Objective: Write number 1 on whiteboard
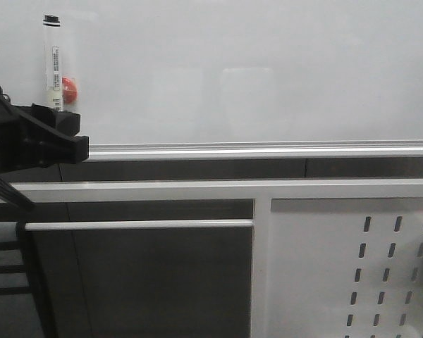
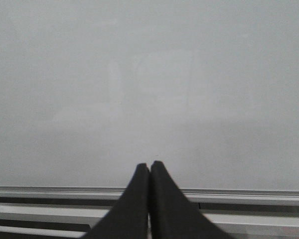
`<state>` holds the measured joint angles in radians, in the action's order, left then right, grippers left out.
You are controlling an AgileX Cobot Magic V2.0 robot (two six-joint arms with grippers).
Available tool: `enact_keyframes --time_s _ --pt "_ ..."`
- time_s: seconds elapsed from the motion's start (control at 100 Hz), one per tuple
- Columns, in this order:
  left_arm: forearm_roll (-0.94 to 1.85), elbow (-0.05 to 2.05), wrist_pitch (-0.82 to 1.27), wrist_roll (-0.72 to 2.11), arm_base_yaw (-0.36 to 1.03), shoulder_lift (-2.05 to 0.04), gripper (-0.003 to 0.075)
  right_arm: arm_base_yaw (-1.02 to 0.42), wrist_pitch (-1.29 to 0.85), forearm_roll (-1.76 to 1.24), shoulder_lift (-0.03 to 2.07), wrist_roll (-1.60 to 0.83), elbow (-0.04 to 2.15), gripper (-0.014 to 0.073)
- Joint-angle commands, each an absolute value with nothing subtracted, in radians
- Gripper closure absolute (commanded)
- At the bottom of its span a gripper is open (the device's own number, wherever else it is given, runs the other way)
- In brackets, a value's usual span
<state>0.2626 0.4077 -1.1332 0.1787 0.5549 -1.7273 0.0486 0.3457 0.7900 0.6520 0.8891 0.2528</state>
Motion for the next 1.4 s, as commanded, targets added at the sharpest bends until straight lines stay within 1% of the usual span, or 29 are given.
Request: enact_keyframes --time_s 0.0,0.06,0.14,0.23,0.68,0.73,0.78,0.85,0.9,0.95,0.99,1.06,1.1,1.13,1.16,1.18,1.21,1.24,1.39 --pt "0.274 0.426 -1.276 0.180 0.563 -1.699 0.0518 0.048 0.410 0.784 0.658 0.888 0.290 0.0662" --pt "0.274 0.426 -1.288 0.180 0.563 -1.699 0.0591 0.048 0.411 0.784 0.658 0.888 0.290 0.0662" --pt "0.274 0.426 -1.314 0.180 0.563 -1.700 0.0664 0.048 0.416 0.784 0.658 0.888 0.290 0.0662" --pt "0.274 0.431 -1.316 0.182 0.563 -1.700 0.0704 0.048 0.421 0.784 0.658 0.888 0.290 0.0662" --pt "0.292 0.499 -1.325 0.194 0.558 -1.736 0.0708 0.048 0.447 0.810 0.656 0.888 0.290 0.0662" --pt "0.292 0.500 -1.326 0.194 0.556 -1.736 0.0694 0.048 0.447 0.810 0.656 0.888 0.290 0.0662" --pt "0.292 0.500 -1.335 0.194 0.549 -1.736 0.0647 0.048 0.447 0.810 0.656 0.888 0.290 0.0662" --pt "0.292 0.500 -1.348 0.194 0.543 -1.736 0.0531 0.048 0.447 0.810 0.656 0.888 0.290 0.0662" --pt "0.292 0.502 -1.350 0.190 0.539 -1.736 0.0430 0.048 0.447 0.810 0.656 0.888 0.290 0.0662" --pt "0.292 0.502 -1.350 0.186 0.536 -1.736 0.0370 0.048 0.447 0.810 0.656 0.888 0.290 0.0662" --pt "0.293 0.502 -1.350 0.185 0.536 -1.736 0.0359 0.048 0.447 0.810 0.656 0.888 0.290 0.0662" --pt "0.298 0.502 -1.350 0.185 0.536 -1.736 0.0401 0.048 0.447 0.810 0.656 0.888 0.290 0.0662" --pt "0.299 0.502 -1.350 0.185 0.536 -1.736 0.0456 0.048 0.447 0.810 0.656 0.888 0.290 0.0662" --pt "0.299 0.502 -1.350 0.185 0.536 -1.736 0.0505 0.048 0.447 0.810 0.656 0.888 0.290 0.0662" --pt "0.299 0.502 -1.350 0.185 0.536 -1.736 0.0576 0.048 0.447 0.810 0.656 0.888 0.290 0.0662" --pt "0.299 0.502 -1.350 0.185 0.536 -1.736 0.0606 0.048 0.447 0.810 0.656 0.888 0.290 0.0662" --pt "0.299 0.502 -1.348 0.185 0.536 -1.736 0.0684 0.048 0.447 0.810 0.656 0.888 0.290 0.0662" --pt "0.304 0.502 -1.348 0.185 0.536 -1.736 0.0744 0.048 0.447 0.810 0.656 0.888 0.290 0.0662" --pt "0.317 0.502 -1.347 0.185 0.536 -1.736 0.0741 0.048 0.450 0.810 0.656 0.888 0.290 0.0662"
